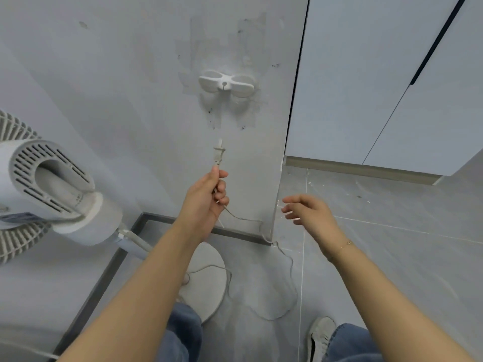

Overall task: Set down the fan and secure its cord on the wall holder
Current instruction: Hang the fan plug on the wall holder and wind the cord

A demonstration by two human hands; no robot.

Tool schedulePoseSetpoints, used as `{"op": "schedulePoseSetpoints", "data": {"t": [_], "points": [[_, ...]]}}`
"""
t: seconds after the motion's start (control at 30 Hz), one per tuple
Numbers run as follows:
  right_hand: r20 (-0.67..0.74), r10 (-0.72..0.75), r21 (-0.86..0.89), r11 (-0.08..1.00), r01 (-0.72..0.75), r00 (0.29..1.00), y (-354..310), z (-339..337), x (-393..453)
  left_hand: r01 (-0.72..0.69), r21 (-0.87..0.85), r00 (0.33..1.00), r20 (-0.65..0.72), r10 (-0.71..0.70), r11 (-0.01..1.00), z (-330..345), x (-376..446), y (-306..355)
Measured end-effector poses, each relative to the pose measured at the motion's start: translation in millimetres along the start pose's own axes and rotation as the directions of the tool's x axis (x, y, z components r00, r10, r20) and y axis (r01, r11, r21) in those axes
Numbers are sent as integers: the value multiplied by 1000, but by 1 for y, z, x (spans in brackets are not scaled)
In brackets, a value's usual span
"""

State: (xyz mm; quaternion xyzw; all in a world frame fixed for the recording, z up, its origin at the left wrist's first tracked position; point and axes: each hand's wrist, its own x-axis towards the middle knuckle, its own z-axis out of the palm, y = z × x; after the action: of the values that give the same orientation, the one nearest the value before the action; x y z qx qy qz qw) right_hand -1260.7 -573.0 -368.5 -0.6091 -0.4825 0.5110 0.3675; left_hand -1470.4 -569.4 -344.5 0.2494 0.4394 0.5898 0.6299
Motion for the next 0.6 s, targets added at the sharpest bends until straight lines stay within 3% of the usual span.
{"op": "schedulePoseSetpoints", "data": {"t": [0.1,0.4,0.6], "points": [[-69,27,56,998,-23,997,-4,-7,0,-58,18,998,-3,58,998,9,10,13],[9,-50,-98,994,51,999,0,-1,12,-124,8,977,178,121,992,36,37,49],[-94,-265,117,954,275,960,-65,19,32,-273,69,927,286,244,959,55,56,73]]}}
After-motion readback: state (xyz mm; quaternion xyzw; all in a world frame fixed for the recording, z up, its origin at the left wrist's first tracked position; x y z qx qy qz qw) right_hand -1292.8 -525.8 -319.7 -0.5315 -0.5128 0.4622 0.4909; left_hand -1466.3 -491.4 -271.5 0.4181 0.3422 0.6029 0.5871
